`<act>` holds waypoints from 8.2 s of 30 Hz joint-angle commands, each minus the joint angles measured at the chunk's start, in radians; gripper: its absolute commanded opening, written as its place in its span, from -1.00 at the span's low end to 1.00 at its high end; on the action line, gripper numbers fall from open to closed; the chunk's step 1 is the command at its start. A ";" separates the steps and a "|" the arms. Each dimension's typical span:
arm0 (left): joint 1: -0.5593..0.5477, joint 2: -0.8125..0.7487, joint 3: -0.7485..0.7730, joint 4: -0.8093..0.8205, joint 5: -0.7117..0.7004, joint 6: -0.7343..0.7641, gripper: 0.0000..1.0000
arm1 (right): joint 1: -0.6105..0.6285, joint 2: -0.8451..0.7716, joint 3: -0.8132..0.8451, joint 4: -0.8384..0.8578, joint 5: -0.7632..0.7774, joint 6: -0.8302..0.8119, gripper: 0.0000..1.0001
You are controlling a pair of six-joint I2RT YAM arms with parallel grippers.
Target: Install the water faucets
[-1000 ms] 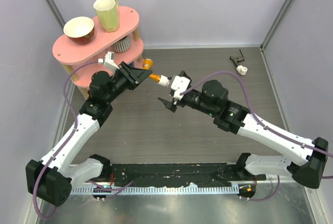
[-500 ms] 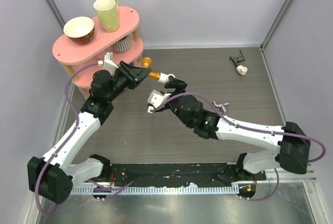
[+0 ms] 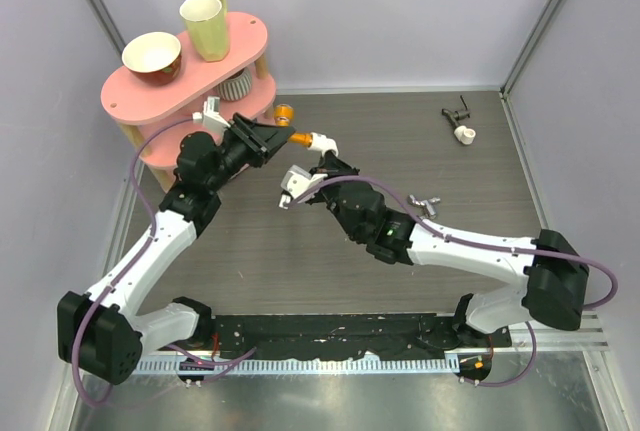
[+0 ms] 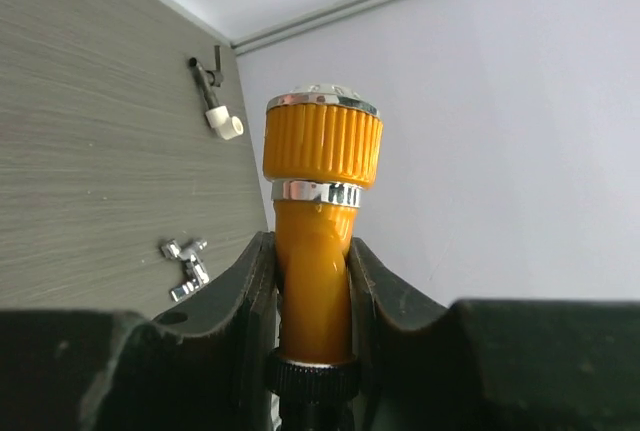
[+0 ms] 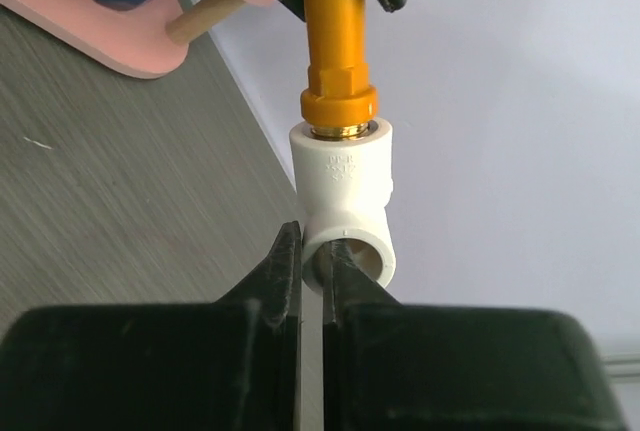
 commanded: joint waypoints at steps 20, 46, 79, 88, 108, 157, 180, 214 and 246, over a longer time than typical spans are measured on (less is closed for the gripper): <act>-0.019 -0.118 0.126 -0.008 0.754 0.875 -1.00 | -0.362 -0.142 0.555 -0.865 -0.995 0.631 -0.98; -0.019 -0.146 0.118 -0.157 0.592 0.790 -1.00 | -0.584 -0.074 0.629 -0.896 -1.297 0.870 0.42; -0.019 -0.046 0.029 0.325 0.332 0.062 -1.00 | -0.250 -0.163 0.201 -0.468 -0.761 0.533 0.46; -0.017 -0.017 -0.002 0.449 0.381 0.108 -1.00 | -0.320 -0.157 0.302 -0.477 -1.112 0.819 -0.90; -0.019 -0.135 -0.177 0.557 0.331 0.486 -1.00 | -0.580 0.023 0.350 -0.047 -1.557 1.848 -0.22; -0.019 -0.057 -0.003 0.345 0.536 0.473 -1.00 | -0.561 -0.097 0.353 -0.308 -1.542 1.290 -0.98; -0.019 -0.272 -0.081 0.027 0.509 1.001 -1.00 | -0.701 -0.057 0.414 -0.224 -1.504 1.685 0.40; -0.017 -0.058 0.001 0.201 0.256 0.068 -1.00 | -0.241 -0.313 0.008 -0.169 -0.508 0.300 0.67; -0.019 0.041 0.109 0.235 0.516 0.028 -1.00 | -0.184 -0.162 0.046 -0.089 -0.399 0.066 0.44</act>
